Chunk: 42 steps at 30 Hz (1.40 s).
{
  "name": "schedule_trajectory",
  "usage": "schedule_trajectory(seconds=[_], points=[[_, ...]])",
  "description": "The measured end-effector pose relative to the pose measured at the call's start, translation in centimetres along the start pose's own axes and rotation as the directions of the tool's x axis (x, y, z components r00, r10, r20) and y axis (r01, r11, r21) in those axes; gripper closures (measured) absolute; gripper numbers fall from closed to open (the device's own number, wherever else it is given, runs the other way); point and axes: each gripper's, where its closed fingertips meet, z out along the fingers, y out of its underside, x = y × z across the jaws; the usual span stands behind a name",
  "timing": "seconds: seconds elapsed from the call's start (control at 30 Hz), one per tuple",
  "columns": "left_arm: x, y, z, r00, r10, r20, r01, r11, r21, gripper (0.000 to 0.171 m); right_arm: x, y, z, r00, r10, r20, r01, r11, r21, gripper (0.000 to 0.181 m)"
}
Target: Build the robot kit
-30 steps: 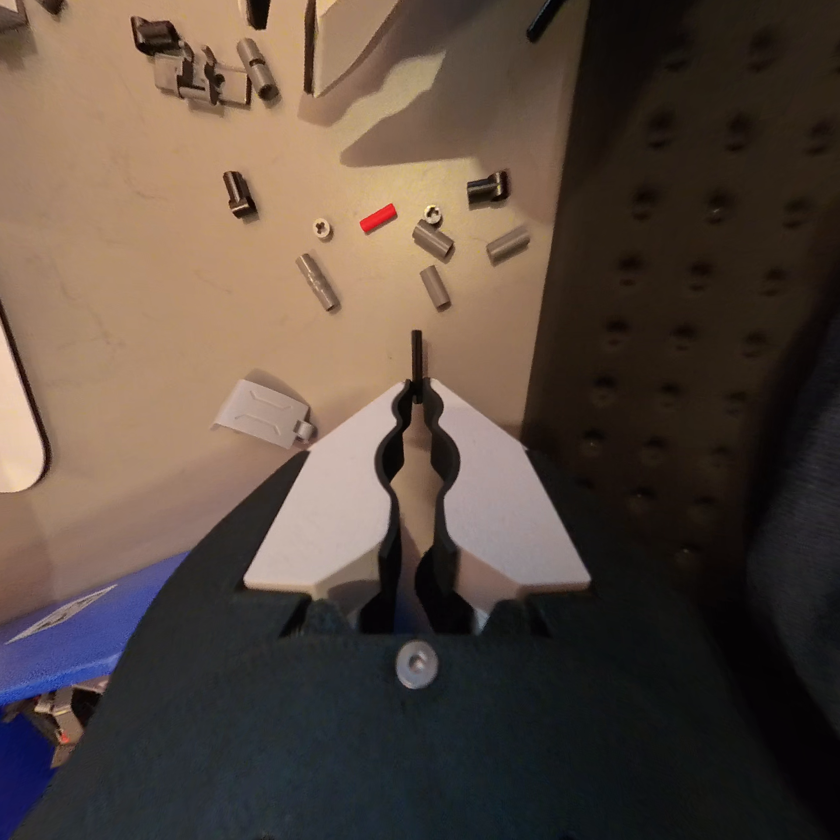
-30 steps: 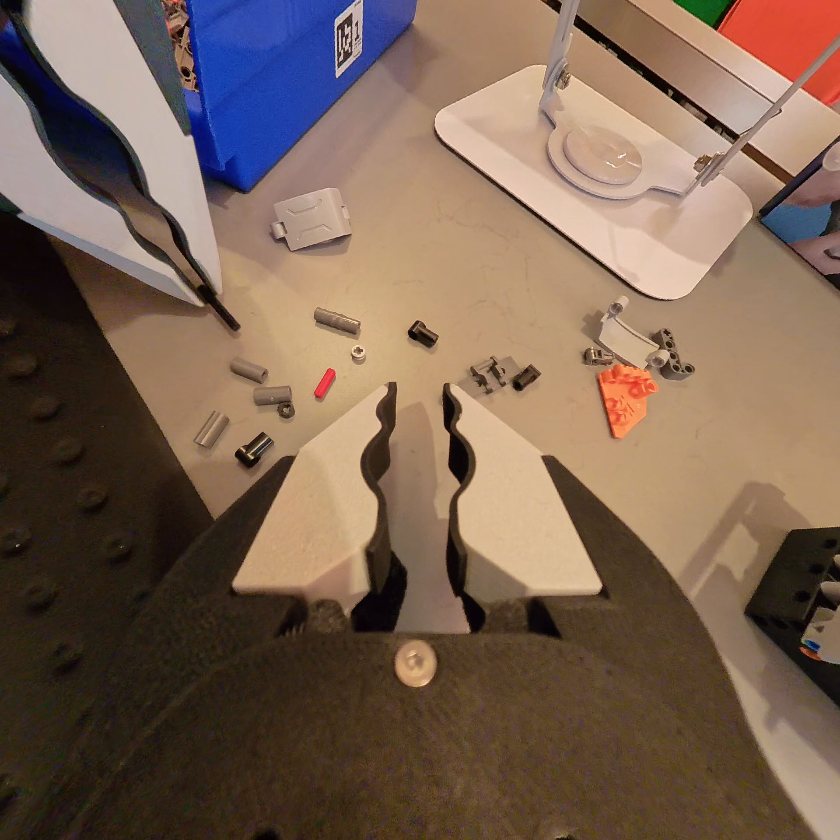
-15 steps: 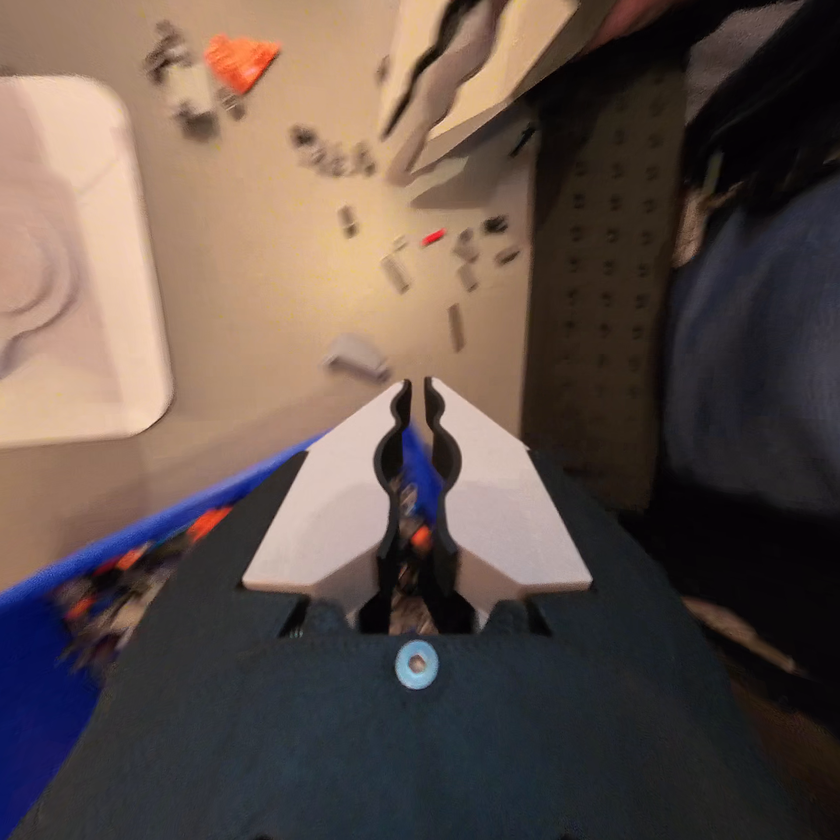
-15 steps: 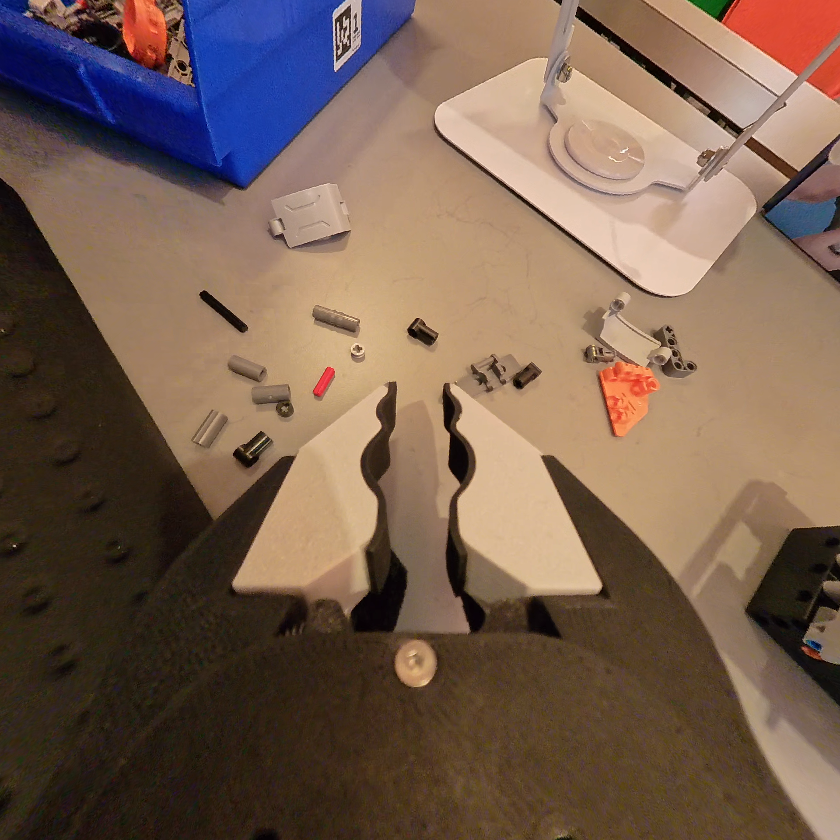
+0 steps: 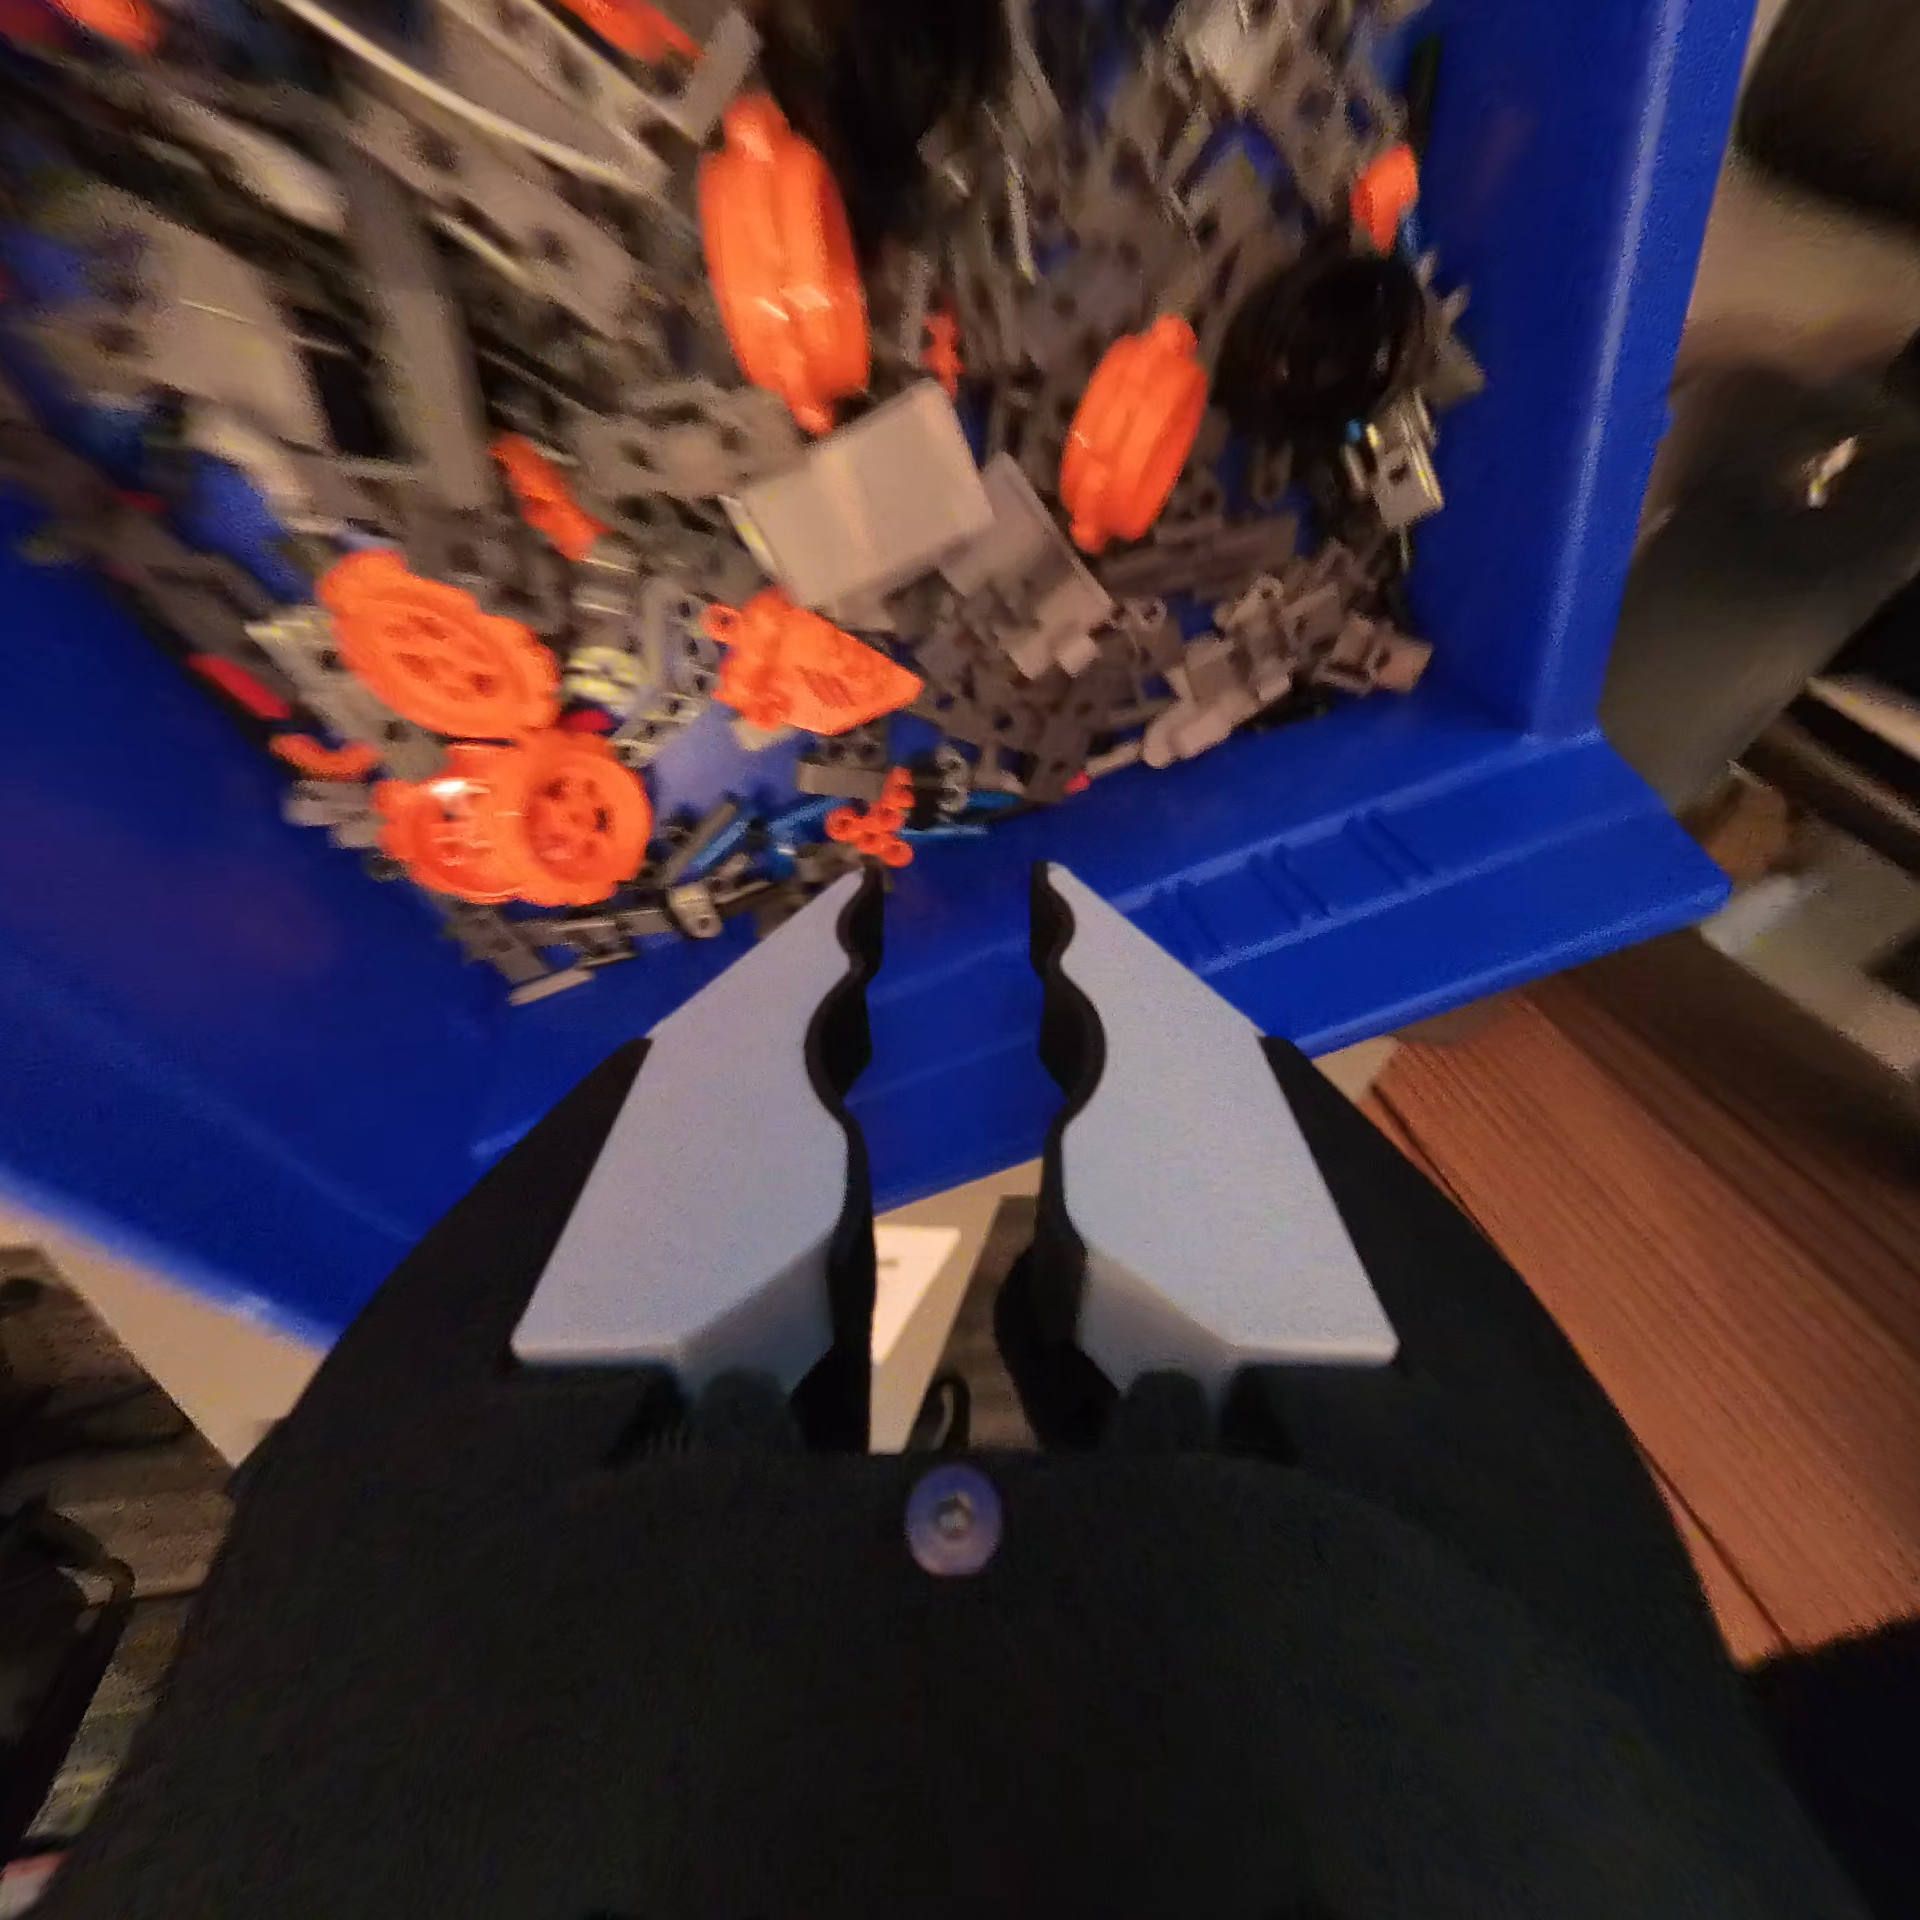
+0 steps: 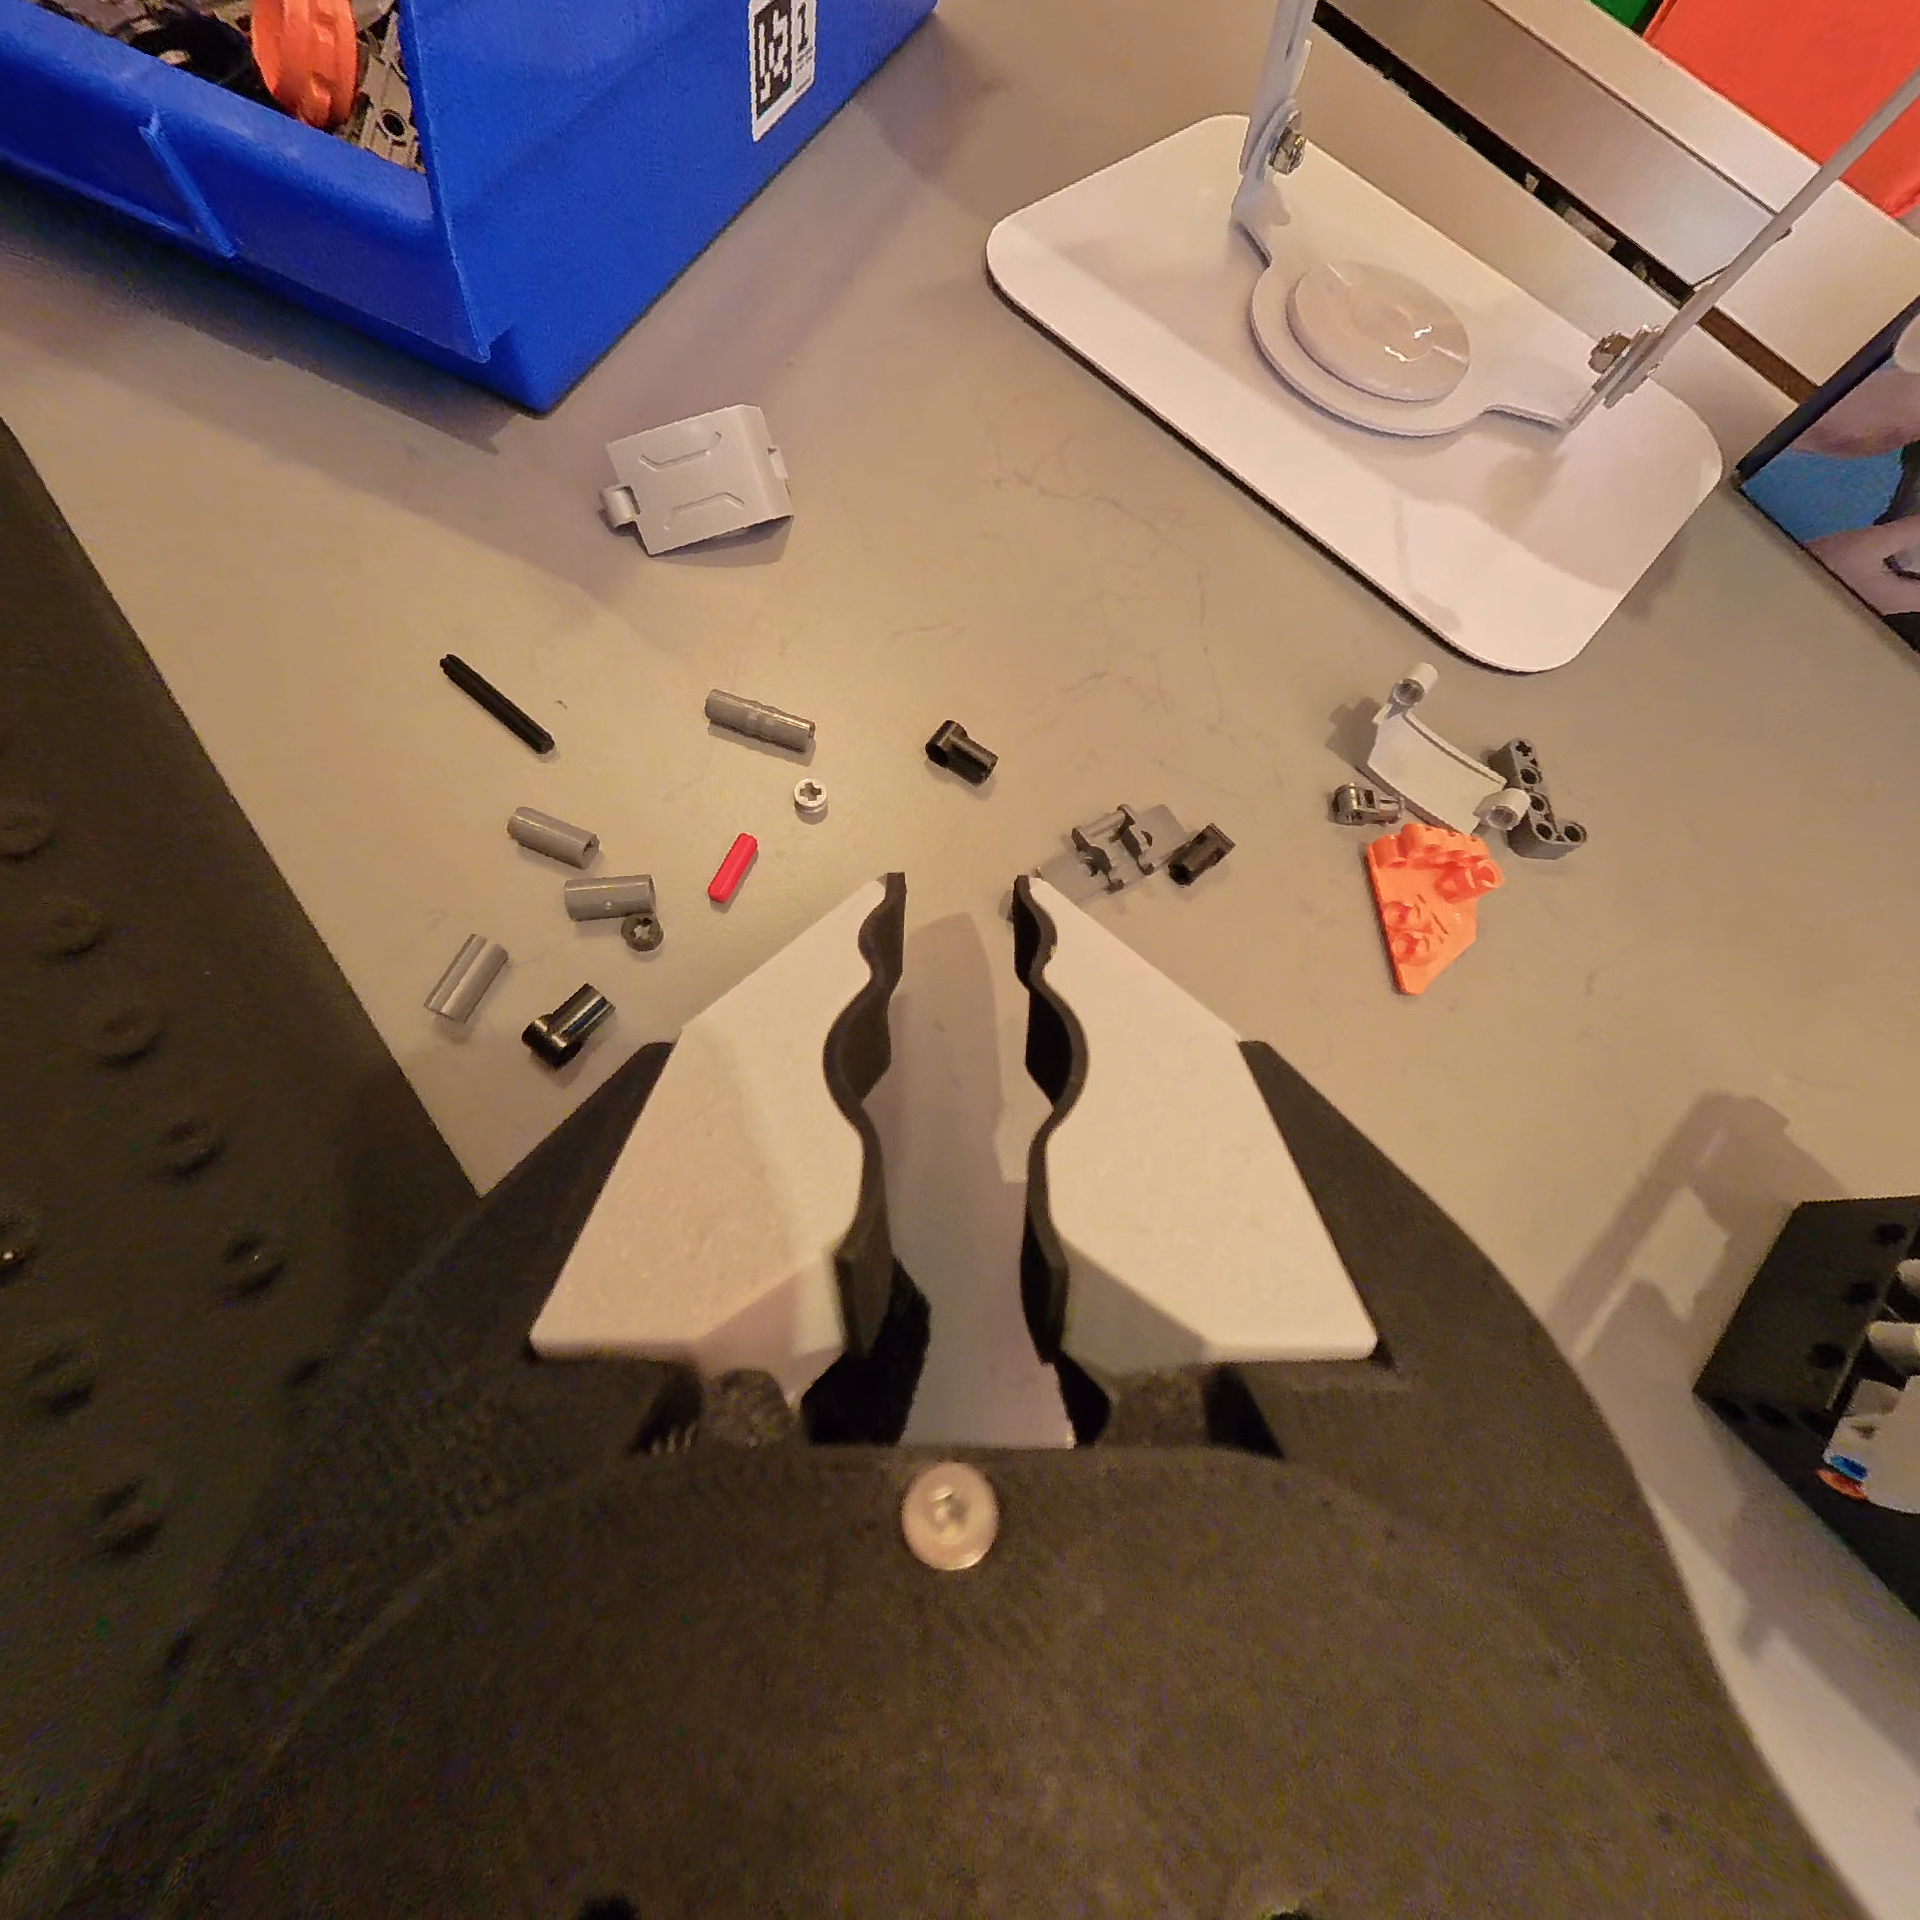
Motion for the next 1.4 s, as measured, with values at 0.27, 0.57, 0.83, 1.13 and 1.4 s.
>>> schedule_trajectory(seconds=[0.27, 0.57, 0.83, 1.13, 1.4], points=[[2.0, 0.3, 4.8, 0.99, 0.02, -0.136, -0.047, 0.979, -0.198, 0.138, 0.0, 0.0, 0.0, 1.0, -0.003, -0.003, 0.003, 1.0, -0.001, 0.163], [1.6, -1.3, 6.2, 0.996, 0.018, -0.09, -0.034, 0.984, -0.177, 0.156, 0.0, 0.0, 0.0, 1.0, -0.003, -0.002, 0.003, 1.0, 0.002, 0.163], [-0.5, -6.3, 5.0, 0.997, -0.054, -0.051, 0.06, 0.992, 0.109, 0.171, -0.2, 0.1, 0.1, 1.0, -0.007, 0.006, 0.007, 1.0, -0.006, 0.163], [-0.3, -3.8, 1.4, 0.996, -0.043, -0.075, 0.052, 0.991, 0.12, 0.152, -0.1, 0.1, 0.1, 1.0, -0.005, 0.006, 0.005, 1.0, -0.005, 0.163], [1.5, -3.2, 3.7, 0.997, -0.001, -0.071, 0.001, 1.0, 0.004, 0.111, -0.2, 0.1, 0.1, 1.0, -0.006, 0.007, 0.006, 1.0, -0.011, 0.163]])
